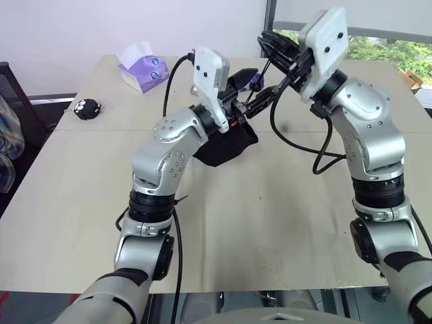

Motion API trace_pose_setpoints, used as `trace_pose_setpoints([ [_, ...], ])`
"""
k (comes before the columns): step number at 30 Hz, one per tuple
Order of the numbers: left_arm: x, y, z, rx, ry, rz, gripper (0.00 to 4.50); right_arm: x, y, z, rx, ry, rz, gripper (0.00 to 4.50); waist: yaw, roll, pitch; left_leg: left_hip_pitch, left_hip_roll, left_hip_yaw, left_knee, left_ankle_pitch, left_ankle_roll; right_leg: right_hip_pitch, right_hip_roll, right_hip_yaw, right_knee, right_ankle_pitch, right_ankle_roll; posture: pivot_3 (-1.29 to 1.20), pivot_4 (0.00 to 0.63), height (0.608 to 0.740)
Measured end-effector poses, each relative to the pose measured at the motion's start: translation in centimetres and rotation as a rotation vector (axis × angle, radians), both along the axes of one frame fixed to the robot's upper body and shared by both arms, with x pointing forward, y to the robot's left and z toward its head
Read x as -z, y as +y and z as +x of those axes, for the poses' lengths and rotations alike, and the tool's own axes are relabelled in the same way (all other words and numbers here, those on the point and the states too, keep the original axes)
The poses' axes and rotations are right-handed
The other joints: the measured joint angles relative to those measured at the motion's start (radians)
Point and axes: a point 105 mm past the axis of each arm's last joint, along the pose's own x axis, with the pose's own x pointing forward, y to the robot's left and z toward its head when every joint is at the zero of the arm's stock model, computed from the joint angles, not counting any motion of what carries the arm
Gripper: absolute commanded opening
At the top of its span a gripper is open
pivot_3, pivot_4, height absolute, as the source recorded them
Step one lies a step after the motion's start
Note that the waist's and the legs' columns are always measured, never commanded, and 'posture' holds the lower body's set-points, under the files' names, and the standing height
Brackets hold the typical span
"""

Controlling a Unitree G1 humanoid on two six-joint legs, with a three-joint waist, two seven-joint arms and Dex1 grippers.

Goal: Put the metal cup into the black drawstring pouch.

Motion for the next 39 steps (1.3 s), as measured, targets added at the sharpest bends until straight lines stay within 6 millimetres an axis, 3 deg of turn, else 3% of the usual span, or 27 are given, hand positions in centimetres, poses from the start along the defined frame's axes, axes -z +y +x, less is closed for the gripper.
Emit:
trace_pose_setpoints([
  [4, -0.4, 0.3, -0.1, 0.016, 0.0, -0.036, 1.27, 0.2, 0.2, -0.2, -0.011, 0.005, -0.007, 0.0, 0.0, 0.0, 0.0, 0.0, 0.0, 0.0, 0.0, 0.0, 0.0, 0.0, 0.0, 0.0, 0.0, 0.0, 0.0, 0.0, 0.15, 0.74],
  [6, -0.3, 0.2, -0.3, 0.028, 0.0, -0.029, 0.25, 0.2, 0.2, -0.2, -0.012, 0.008, -0.009, 0.0, 0.0, 0.0, 0.0, 0.0, 0.0, 0.0, 0.0, 0.0, 0.0, 0.0, 0.0, 0.0, 0.0, 0.0, 0.0, 0.0, 0.15, 0.74],
  [7, -0.1, 0.2, -0.3, 0.034, 0.003, -0.02, 0.06, 0.2, 0.2, -0.2, -0.012, 0.009, -0.009, 0.0, 0.0, 0.0, 0.0, 0.0, 0.0, 0.0, 0.0, 0.0, 0.0, 0.0, 0.0, 0.0, 0.0, 0.0, 0.0, 0.0, 0.15, 0.74],
  [12, 3.0, 0.0, -0.5, 0.043, 0.068, 0.085, 0.06, 0.3, 0.2, -0.2, -0.009, 0.012, -0.01, 0.0, -0.001, 0.0, 0.0, 0.0, 0.0, 0.0, 0.0, 0.0, 0.0, 0.0, 0.0, 0.0, 0.0, 0.0, 0.0, 0.0, 0.15, 0.74],
  [28, 4.0, 0.5, 0.8, -0.028, 0.11, 0.105, 0.06, -0.4, 0.9, -0.5, -0.038, 0.001, 0.009, 0.0, 0.0, 0.0, 0.0, 0.0, 0.0, 0.0, 0.0, 0.0, 0.0, 0.0, 0.0, 0.0, 0.0, 0.0, 0.0, 0.0, 0.15, 0.74],
  [39, 5.3, 0.5, 0.7, -0.028, 0.131, 0.113, 0.06, -3.4, 2.6, -2.7, -0.183, -0.097, 0.134, 0.0, 0.001, 0.0, 0.0, 0.0, 0.0, 0.0, 0.0, 0.0, 0.0, 0.0, 0.0, 0.0, 0.0, 0.0, 0.0, 0.0, 0.15, 0.74],
])
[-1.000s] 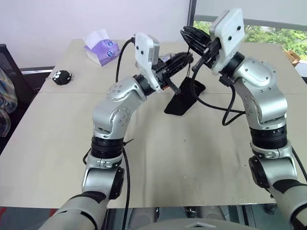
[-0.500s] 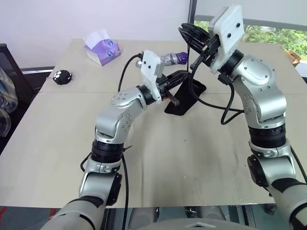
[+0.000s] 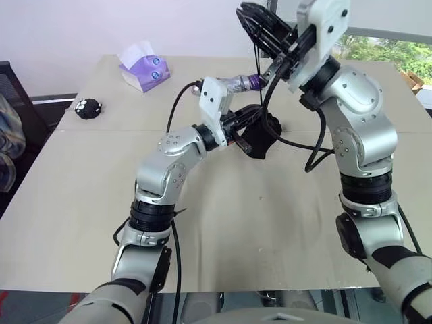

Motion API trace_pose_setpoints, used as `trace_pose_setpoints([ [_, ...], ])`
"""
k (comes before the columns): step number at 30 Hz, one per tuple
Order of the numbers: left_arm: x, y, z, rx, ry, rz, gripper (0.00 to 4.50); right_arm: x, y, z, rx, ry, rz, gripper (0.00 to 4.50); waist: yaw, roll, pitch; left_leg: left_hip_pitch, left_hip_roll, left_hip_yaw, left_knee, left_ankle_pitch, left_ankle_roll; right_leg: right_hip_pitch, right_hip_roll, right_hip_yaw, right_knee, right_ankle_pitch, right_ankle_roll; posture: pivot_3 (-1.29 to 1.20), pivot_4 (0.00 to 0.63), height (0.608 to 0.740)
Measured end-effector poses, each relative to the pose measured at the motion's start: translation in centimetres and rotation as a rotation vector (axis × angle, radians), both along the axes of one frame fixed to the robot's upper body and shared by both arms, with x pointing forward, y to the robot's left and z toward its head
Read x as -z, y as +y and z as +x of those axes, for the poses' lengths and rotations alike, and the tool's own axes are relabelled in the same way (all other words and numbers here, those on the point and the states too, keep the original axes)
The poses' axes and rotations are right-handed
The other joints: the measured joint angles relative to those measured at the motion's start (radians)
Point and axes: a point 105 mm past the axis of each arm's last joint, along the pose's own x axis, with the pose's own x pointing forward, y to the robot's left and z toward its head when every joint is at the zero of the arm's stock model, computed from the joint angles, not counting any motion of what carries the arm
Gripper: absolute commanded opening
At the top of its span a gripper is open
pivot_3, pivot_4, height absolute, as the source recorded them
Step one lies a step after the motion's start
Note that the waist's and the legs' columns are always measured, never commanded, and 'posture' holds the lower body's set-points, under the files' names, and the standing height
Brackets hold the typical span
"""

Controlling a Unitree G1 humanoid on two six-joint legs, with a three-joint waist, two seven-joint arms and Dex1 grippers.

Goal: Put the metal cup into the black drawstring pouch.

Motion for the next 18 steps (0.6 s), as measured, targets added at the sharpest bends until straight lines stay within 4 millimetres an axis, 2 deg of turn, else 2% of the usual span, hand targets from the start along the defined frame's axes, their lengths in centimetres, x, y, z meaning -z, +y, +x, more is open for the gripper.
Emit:
trace_pose_setpoints([
  [5, 0.8, -0.4, -0.2, 0.014, 0.016, -0.009, 0.06, -0.7, -0.2, -0.3, 0.01, -0.059, 0.018, 0.0, -0.001, 0.0, 0.0, 0.0, 0.0, 0.0, 0.0, 0.0, 0.0, 0.0, 0.0, 0.0, 0.0, 0.0, 0.0, 0.0, 0.15, 0.74],
  [11, 2.2, -0.9, -0.6, 0.026, 0.04, 0.003, 0.06, -0.7, -0.5, 0.2, 0.039, -0.07, 0.018, 0.0, -0.001, 0.0, 0.0, 0.0, 0.0, 0.0, 0.0, 0.0, 0.0, 0.0, 0.0, 0.0, 0.001, 0.0, 0.0, 0.0, 0.15, 0.74],
  [18, 2.7, -1.0, -0.6, 0.031, 0.038, 0.022, 0.06, -0.6, -0.6, 0.5, 0.043, -0.073, 0.022, 0.0, -0.001, 0.0, 0.0, 0.0, 0.0, 0.0, 0.0, 0.0, 0.0, 0.0, 0.0, 0.0, 0.0, 0.0, 0.0, 0.0, 0.15, 0.74],
])
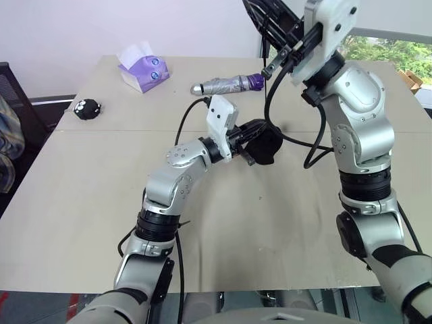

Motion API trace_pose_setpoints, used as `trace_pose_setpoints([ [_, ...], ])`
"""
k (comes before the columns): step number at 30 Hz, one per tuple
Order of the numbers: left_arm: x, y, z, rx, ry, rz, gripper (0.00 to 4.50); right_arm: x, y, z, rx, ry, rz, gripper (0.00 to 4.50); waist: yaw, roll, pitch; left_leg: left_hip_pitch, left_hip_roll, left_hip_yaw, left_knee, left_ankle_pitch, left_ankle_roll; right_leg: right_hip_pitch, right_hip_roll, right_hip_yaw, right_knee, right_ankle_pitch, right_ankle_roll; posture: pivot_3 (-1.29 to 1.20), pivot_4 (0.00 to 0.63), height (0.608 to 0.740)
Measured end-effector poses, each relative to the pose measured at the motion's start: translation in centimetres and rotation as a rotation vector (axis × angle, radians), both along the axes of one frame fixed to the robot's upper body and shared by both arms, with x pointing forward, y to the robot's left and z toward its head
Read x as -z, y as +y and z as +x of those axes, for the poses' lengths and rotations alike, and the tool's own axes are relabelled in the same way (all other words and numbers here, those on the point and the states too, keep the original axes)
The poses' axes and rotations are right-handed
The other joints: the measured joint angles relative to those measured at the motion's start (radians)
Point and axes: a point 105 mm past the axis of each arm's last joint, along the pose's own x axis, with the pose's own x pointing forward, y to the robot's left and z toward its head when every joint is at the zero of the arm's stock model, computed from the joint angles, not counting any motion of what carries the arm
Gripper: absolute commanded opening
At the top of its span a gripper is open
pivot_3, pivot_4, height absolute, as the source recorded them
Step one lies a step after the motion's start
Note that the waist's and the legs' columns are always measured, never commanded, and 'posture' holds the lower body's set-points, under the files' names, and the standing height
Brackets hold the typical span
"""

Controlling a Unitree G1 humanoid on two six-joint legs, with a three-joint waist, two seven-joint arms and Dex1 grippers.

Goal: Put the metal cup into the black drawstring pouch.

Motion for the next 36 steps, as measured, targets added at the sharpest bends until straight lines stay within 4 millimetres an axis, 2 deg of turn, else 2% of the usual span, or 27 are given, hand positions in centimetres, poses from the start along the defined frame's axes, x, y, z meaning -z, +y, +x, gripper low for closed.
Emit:
trace_pose_setpoints([
  [8, 0.3, 0.2, 0.1, -0.001, 0.043, -0.069, 0.06, 0.0, -0.1, 0.1, 0.002, -0.008, 0.0, 0.0, 0.0, 0.0, 0.0, 0.0, 0.0, 0.0, 0.0, 0.0, 0.0, 0.0, 0.0, 0.0, 0.0, 0.0, 0.0, 0.0, 0.15, 0.74],
  [9, 0.2, 0.3, 0.0, 0.003, 0.05, -0.082, 0.57, 0.0, -0.1, 0.1, -0.001, -0.012, -0.001, 0.0, 0.0, 0.0, 0.0, 0.0, 0.0, 0.0, 0.0, 0.0, 0.0, 0.0, 0.0, 0.0, 0.0, 0.0, 0.0, 0.0, 0.15, 0.74],
  [11, 0.2, 0.4, 0.1, 0.002, 0.055, -0.097, 1.33, 0.0, -0.1, 0.0, -0.007, -0.019, -0.005, 0.0, 0.0, 0.0, 0.0, 0.0, 0.0, 0.0, 0.0, 0.0, 0.0, 0.0, 0.0, 0.0, 0.0, 0.0, 0.0, 0.0, 0.15, 0.74],
  [14, 1.2, 1.2, 0.2, -0.04, 0.08, -0.1, 2.69, 0.0, 0.0, -0.2, -0.016, -0.027, -0.008, 0.0, -0.001, 0.0, 0.0, 0.0, 0.0, 0.0, 0.0, 0.0, 0.0, 0.0, 0.0, 0.0, 0.0, 0.0, 0.0, 0.0, 0.15, 0.74],
  [16, 1.6, 1.9, -0.2, -0.034, 0.1, -0.12, 2.69, 0.2, -0.2, -0.2, -0.01, -0.025, -0.019, 0.0, -0.001, 0.0, 0.0, 0.0, 0.001, 0.0, 0.0, 0.0, 0.0, 0.0, 0.0, 0.0, 0.0, 0.0, 0.0, 0.0, 0.15, 0.74],
  [19, 1.3, 3.8, -2.3, 0.033, 0.139, -0.196, 2.69, 1.5, -1.1, -0.2, 0.013, -0.009, -0.057, 0.0, -0.002, 0.0, 0.0, 0.0, 0.006, -0.002, -0.001, 0.0, 0.0, 0.0, 0.0, 0.001, -0.001, 0.0, 0.0, 0.0, 0.15, 0.74],
  [22, 1.3, 5.8, -4.2, 0.074, 0.179, -0.206, 2.69, 3.6, -2.1, 0.5, 0.04, 0.063, -0.094, 0.0, -0.002, 0.001, 0.0, 0.001, 0.006, -0.002, -0.001, 0.0, 0.0, 0.0, 0.0, 0.001, 0.0, 0.0, 0.0, 0.0, 0.15, 0.74],
  [25, 2.8, 7.6, -5.6, 0.074, 0.253, -0.176, 2.69, 5.5, -3.1, 0.6, 0.045, 0.125, -0.107, 0.0, -0.002, 0.0, 0.0, 0.002, 0.006, -0.002, -0.001, 0.0, 0.0, 0.0, 0.0, 0.001, 0.0, 0.0, 0.0, 0.0, 0.15, 0.74],
  [30, 5.1, 10.6, -7.0, 0.012, 0.358, -0.107, 2.69, 12.1, -6.0, 2.1, 0.124, 0.326, -0.17, 0.0, 0.002, 0.0, 0.0, 0.002, 0.006, -0.001, 0.0, 0.0, 0.0, 0.001, 0.0, 0.001, -0.001, -0.002, -0.003, 0.0, 0.15, 0.74],
  [32, 6.8, 11.7, -7.1, -0.059, 0.387, -0.044, 2.78, 16.5, -7.8, 2.6, 0.166, 0.45, -0.238, 0.68, 0.002, 0.001, 0.0, 0.002, 0.005, 0.0, 0.0, 0.0, 0.0, 0.001, 0.0, 0.002, -0.001, -0.003, -0.005, 0.0, 0.15, 0.74],
  [33, 7.2, 12.0, -7.1, -0.075, 0.393, -0.036, 2.78, 17.4, -8.2, 2.5, 0.172, 0.476, -0.261, 1.05, 0.002, 0.001, 0.0, 0.002, 0.005, 0.0, 0.0, 0.0, 0.0, 0.001, 0.0, 0.003, -0.001, -0.003, -0.005, 0.0, 0.15, 0.74],
  [34, 8.1, 12.5, -6.9, -0.118, 0.407, -0.015, 2.78, 19.2, -9.0, 2.4, 0.182, 0.528, -0.304, 1.41, 0.002, 0.001, 0.0, 0.002, 0.005, 0.0, 0.0, 0.0, 0.0, 0.001, 0.0, 0.003, -0.001, -0.003, -0.005, 0.0, 0.15, 0.74],
  [36, 9.5, 13.6, -6.5, -0.207, 0.409, 0.019, 2.78, 22.1, -10.4, 1.9, 0.189, 0.608, -0.356, 2.43, 0.001, 0.001, 0.0, 0.002, 0.005, 0.0, 0.0, 0.0, 0.0, 0.0, 0.0, 0.003, -0.001, -0.003, -0.005, 0.0, 0.15, 0.74],
])
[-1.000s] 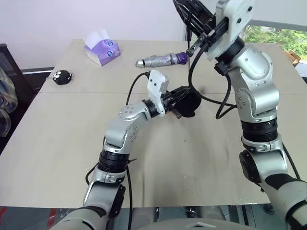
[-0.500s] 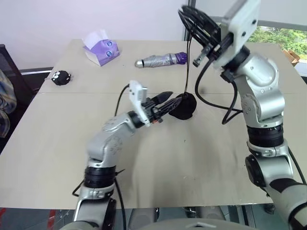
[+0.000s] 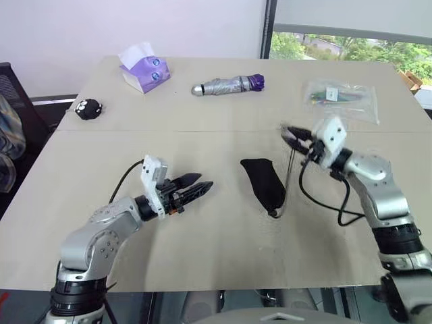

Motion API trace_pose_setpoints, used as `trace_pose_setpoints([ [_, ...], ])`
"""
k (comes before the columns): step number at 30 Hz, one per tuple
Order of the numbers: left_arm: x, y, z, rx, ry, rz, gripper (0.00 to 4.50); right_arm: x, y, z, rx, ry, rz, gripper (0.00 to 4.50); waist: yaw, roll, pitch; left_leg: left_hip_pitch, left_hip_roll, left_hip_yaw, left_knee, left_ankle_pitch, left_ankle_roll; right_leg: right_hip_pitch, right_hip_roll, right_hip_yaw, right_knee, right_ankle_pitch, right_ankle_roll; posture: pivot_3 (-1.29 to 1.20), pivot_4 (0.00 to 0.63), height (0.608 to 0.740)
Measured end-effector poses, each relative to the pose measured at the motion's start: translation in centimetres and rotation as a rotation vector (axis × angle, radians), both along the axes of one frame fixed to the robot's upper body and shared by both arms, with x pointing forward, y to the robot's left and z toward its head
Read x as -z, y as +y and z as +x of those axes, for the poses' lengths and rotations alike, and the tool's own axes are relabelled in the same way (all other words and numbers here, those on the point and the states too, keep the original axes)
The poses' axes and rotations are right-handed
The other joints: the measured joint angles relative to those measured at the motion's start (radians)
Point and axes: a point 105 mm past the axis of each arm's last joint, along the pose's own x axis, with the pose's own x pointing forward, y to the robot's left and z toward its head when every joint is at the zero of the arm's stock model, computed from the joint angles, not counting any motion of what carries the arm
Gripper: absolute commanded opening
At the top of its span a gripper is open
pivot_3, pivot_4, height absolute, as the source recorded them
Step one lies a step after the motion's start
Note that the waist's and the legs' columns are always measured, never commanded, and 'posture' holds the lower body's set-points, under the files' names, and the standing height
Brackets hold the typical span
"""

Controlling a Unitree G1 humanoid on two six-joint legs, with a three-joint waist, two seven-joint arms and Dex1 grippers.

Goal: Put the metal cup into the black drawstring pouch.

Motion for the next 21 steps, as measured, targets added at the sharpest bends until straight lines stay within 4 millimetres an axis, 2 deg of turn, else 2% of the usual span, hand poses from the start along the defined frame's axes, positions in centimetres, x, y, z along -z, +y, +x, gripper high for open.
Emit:
trace_pose_setpoints([
  [4, 1.3, 0.9, 0.7, -0.101, -0.043, 0.091, 2.78, 2.8, -1.7, -0.3, 0.019, 0.05, -0.032, 2.43, -0.002, 0.0, 0.0, 0.001, 0.0, 0.0, 0.0, 0.0, 0.0, 0.0, 0.001, 0.001, 0.001, 0.0, 0.0, 0.0, 0.15, 0.74],
  [7, 2.2, 1.4, 0.0, -0.118, -0.064, 0.124, 2.78, 4.8, -5.2, -0.8, 0.073, 0.104, -0.079, 2.43, 0.0, 0.0, 0.0, 0.0, 0.001, 0.001, 0.0, 0.0, 0.0, 0.0, 0.001, 0.001, 0.0, 0.0, 0.0, 0.0, 0.15, 0.74],
  [11, 2.5, 1.7, -0.4, -0.129, -0.089, 0.159, 2.78, 5.6, -7.4, -1.9, 0.067, 0.14, -0.055, 2.43, 0.001, 0.0, 0.0, 0.001, 0.001, 0.001, 0.0, 0.0, 0.0, 0.001, 0.001, 0.001, 0.0, 0.0, 0.0, 0.0, 0.15, 0.74],
  [14, 2.7, 2.1, -0.8, -0.137, -0.102, 0.177, 2.78, 7.1, -10.1, -3.6, 0.075, 0.23, -0.031, 2.43, 0.001, 0.001, -0.001, 0.002, 0.001, 0.001, 0.0, 0.0, 0.0, 0.001, 0.001, 0.001, 0.0, 0.0, 0.0, 0.0, 0.15, 0.74],
  [19, 3.4, 2.8, -2.1, -0.134, -0.101, 0.215, 2.78, 7.7, -14.8, -6.2, 0.088, 0.277, -0.044, 2.43, -0.001, 0.002, -0.002, 0.007, 0.001, 0.004, -0.001, 0.0, 0.0, 0.004, 0.001, 0.004, 0.0, 0.0, 0.0, 0.0, 0.15, 0.74],
  [21, 3.5, 2.8, -2.4, -0.133, -0.102, 0.222, 2.78, 7.9, -15.9, -7.0, 0.088, 0.289, -0.036, 2.43, 0.0, 0.001, -0.003, 0.009, 0.001, 0.004, -0.002, 0.0, 0.0, 0.005, 0.001, 0.005, 0.0, 0.0, 0.0, 0.0, 0.15, 0.74],
])
